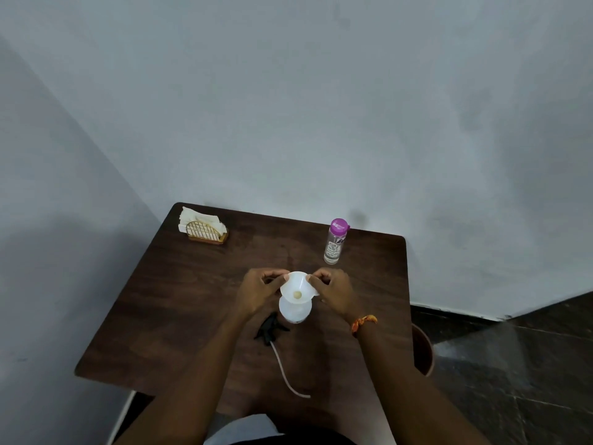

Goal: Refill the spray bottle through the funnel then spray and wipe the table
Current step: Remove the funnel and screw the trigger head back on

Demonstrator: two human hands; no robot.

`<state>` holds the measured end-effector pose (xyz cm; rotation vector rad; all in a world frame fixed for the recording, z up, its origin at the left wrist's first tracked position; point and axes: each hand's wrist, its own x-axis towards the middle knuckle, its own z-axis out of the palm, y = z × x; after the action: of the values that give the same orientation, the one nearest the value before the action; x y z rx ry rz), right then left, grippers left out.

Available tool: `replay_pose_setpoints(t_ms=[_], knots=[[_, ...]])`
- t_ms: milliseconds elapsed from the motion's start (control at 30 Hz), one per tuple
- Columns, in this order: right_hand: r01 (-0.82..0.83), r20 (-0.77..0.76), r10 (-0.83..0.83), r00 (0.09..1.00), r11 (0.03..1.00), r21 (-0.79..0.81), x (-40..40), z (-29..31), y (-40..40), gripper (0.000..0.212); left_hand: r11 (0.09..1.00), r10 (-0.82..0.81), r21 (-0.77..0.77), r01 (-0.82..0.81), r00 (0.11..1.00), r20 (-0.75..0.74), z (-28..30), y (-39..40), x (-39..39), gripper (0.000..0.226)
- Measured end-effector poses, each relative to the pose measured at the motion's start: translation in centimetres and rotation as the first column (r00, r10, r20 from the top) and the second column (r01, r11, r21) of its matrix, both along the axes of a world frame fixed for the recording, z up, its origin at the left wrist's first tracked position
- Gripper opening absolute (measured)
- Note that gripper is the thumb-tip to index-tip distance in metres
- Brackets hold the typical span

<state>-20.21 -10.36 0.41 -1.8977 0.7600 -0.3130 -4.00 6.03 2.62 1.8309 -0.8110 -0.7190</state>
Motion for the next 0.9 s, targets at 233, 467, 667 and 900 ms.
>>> replay_pose_setpoints(t_ms=[233,467,667,900], knots=[[0.025,0.036,-0.024,0.999,1.000,-0.007,0.6,0.5,0.0,0.015,0.999,0.026,-0.034,-0.025,0.999,0.036,0.3,-0.2,0.4,0.017],[0.063,0.071,-0.065,0.995,0.997,0.037,2.8,1.5,-0.4,0.013,0.999,0.028,-0.048,-0.026,0.998,0.051,0.9,-1.2,3.0,0.019],[-0.047,0.128,0.043,0.991,0.998,0.034,8.8,4.6,-2.1,0.018,0.999,0.012,-0.040,-0.004,0.978,0.206,3.2,-2.5,9.2,0.025],[-0.124,0.081,0.133,0.988,0.987,-0.102,17.5,3.0,-2.9,0.012,0.992,-0.111,0.087,0.089,0.948,0.298,2.4,-2.9,18.2,0.025]])
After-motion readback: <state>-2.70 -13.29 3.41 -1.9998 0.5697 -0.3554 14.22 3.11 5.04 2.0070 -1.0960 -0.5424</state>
